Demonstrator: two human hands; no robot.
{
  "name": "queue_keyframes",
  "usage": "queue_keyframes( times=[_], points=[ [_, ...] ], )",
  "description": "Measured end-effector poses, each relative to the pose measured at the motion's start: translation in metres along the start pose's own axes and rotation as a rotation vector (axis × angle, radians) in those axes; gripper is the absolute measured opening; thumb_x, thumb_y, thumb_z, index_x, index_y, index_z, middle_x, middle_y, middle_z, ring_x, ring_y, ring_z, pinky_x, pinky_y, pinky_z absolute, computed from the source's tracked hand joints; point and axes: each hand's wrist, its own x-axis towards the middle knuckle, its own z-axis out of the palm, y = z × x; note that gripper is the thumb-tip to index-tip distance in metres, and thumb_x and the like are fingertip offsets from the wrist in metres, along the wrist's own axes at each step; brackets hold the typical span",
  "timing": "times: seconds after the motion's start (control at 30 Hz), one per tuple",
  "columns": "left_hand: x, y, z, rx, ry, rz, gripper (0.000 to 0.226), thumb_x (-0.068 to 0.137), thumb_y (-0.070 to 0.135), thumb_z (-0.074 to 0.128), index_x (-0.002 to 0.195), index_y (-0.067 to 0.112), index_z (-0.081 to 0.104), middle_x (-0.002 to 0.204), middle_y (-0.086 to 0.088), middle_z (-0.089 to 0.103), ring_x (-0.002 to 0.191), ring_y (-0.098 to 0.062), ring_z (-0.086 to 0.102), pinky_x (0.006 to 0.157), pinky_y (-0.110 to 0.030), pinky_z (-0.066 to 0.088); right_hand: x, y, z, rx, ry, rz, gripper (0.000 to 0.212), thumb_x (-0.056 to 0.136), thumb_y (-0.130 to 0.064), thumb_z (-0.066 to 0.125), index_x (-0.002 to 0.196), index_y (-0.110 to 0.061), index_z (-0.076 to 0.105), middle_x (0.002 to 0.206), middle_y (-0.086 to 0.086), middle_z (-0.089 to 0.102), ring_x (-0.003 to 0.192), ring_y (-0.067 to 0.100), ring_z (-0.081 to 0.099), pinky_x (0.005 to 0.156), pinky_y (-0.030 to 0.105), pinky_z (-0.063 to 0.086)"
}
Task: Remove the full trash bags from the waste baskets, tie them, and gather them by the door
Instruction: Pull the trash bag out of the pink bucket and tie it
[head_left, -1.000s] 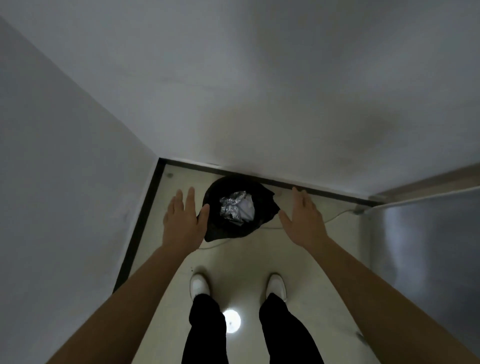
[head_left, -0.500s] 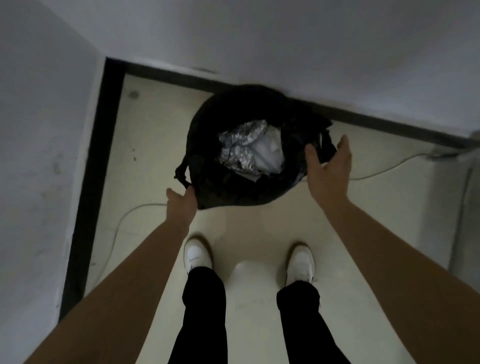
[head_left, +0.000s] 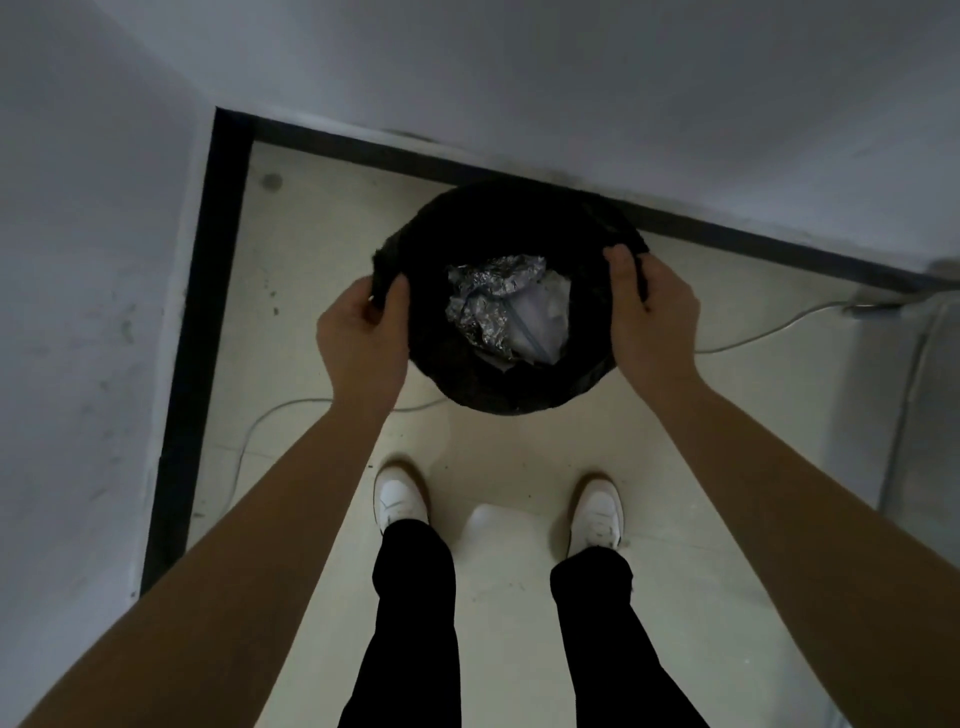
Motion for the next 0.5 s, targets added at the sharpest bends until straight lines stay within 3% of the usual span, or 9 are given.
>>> queue_keyframes(
  times=[0.07,0.17,0.23,0.3,0.37,0.43,0.5],
  points=[
    [-0.003,0.014,0.003,0.036,-0.030,0.133,0.030,0.094,0.031,0.063,0.084,0.004,0.069,0.071,-0.014,0.065,0.064,-0.020,0.058,0.063,-0.038,0.050,-0.005,-0.009,0.002,0.037,-0.023,-0.059,0.041,0.103,-0.039,0.052,0.073,-0.010,0.055,0.063,0.000,0.055,0.057,0.003,0.048,0.057,0.021,0.037],
    [-0.007,0.033,0.008,0.027,0.065,0.239,0.021,0.092,0.032,0.063,0.091,0.011,0.068,0.094,-0.004,0.058,0.085,-0.015,0.059,0.076,-0.040,0.055,-0.006,-0.024,-0.003,0.093,0.032,-0.124,0.014,0.099,-0.031,0.060,0.101,-0.019,0.067,0.090,-0.006,0.069,0.081,-0.003,0.061,0.073,0.019,0.050],
    [-0.007,0.043,0.008,-0.026,0.136,0.279,0.014,0.092,0.029,0.064,0.093,0.015,0.064,0.102,-0.002,0.051,0.093,-0.013,0.056,0.080,-0.042,0.056,-0.005,-0.036,-0.011,0.139,0.072,-0.156,0.020,0.097,-0.021,0.061,0.115,-0.014,0.068,0.100,-0.009,0.069,0.089,-0.009,0.062,0.080,0.014,0.050],
    [-0.005,0.052,0.005,-0.095,0.157,0.269,0.017,0.095,0.027,0.061,0.099,0.010,0.064,0.101,-0.007,0.061,0.091,-0.016,0.063,0.080,-0.044,0.057,-0.005,-0.046,-0.019,0.176,0.093,-0.191,0.025,0.097,-0.014,0.059,0.121,-0.010,0.066,0.104,-0.014,0.067,0.096,-0.014,0.061,0.085,0.009,0.047],
    [-0.005,0.061,0.000,-0.180,0.143,0.270,0.022,0.099,0.024,0.057,0.108,0.005,0.064,0.099,-0.011,0.068,0.087,-0.021,0.069,0.075,-0.038,0.059,-0.007,-0.056,-0.031,0.174,0.109,-0.250,0.028,0.097,-0.012,0.059,0.124,-0.007,0.063,0.106,-0.018,0.065,0.099,-0.014,0.060,0.086,0.009,0.046],
    [-0.008,0.070,-0.004,-0.171,0.149,0.305,0.024,0.100,0.022,0.055,0.114,0.004,0.061,0.105,-0.012,0.066,0.091,-0.018,0.067,0.072,-0.028,0.057,-0.011,-0.062,-0.042,0.152,0.112,-0.309,0.031,0.097,-0.015,0.060,0.127,-0.007,0.059,0.110,-0.011,0.068,0.102,-0.007,0.063,0.086,0.012,0.049],
    [-0.008,0.065,-0.006,-0.073,0.157,0.325,0.025,0.099,0.025,0.056,0.117,0.008,0.060,0.112,-0.009,0.058,0.099,-0.014,0.061,0.073,-0.028,0.056,-0.013,-0.059,-0.047,0.076,0.096,-0.337,0.030,0.096,-0.021,0.062,0.125,-0.013,0.059,0.112,-0.001,0.069,0.099,0.004,0.064,0.083,0.014,0.050]
  ],
)
